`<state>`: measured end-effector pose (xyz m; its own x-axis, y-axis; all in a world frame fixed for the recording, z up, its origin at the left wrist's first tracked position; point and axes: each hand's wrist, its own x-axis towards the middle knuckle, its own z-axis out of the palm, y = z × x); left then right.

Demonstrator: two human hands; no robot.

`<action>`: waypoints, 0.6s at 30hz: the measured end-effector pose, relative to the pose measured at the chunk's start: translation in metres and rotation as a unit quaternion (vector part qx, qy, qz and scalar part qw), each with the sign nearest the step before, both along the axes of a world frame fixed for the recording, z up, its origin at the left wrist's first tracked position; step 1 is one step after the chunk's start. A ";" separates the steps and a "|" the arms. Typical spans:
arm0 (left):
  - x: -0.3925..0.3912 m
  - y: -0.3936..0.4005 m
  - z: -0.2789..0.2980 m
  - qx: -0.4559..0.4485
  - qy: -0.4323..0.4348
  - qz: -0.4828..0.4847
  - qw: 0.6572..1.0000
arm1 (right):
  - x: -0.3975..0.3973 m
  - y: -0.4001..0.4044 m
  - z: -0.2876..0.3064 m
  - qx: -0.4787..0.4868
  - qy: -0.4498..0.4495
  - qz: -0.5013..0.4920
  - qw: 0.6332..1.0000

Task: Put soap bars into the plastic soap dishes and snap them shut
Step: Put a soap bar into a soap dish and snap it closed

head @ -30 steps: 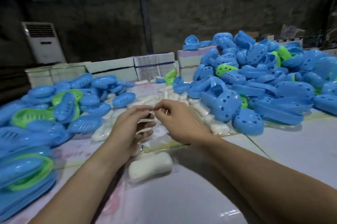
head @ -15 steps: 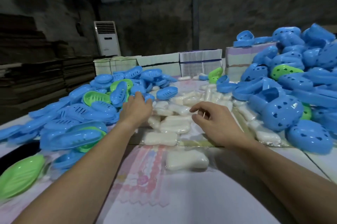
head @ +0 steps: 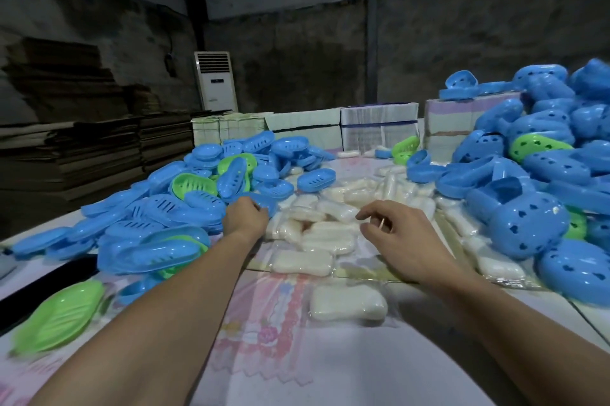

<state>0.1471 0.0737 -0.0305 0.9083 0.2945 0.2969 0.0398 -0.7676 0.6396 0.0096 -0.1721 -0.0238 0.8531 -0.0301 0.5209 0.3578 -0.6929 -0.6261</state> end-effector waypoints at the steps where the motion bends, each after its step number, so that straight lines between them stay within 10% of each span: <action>1: -0.001 0.001 -0.001 -0.016 -0.013 0.008 1.000 | 0.000 0.000 0.000 -0.002 0.001 0.000 1.000; 8: -0.023 -0.023 0.011 -0.098 -0.226 -0.080 0.966 | 0.000 -0.002 0.001 0.005 0.012 -0.013 1.000; 11: -0.039 -0.050 0.027 -0.303 -0.205 -0.143 0.920 | -0.003 -0.002 0.002 0.008 0.017 -0.019 1.000; 14: -0.054 -0.073 0.041 -0.591 -0.049 -0.181 0.785 | -0.006 -0.004 0.004 0.006 0.012 -0.035 0.999; 18: -0.072 -0.073 0.045 -0.821 0.087 -0.238 0.512 | -0.004 -0.007 0.003 0.017 0.027 -0.042 0.999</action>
<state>0.0749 0.0003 0.0145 0.9637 -0.2501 -0.0934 0.2647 0.8495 0.4564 0.0053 -0.1795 -0.0204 0.8735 -0.1193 0.4720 0.2652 -0.6965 -0.6668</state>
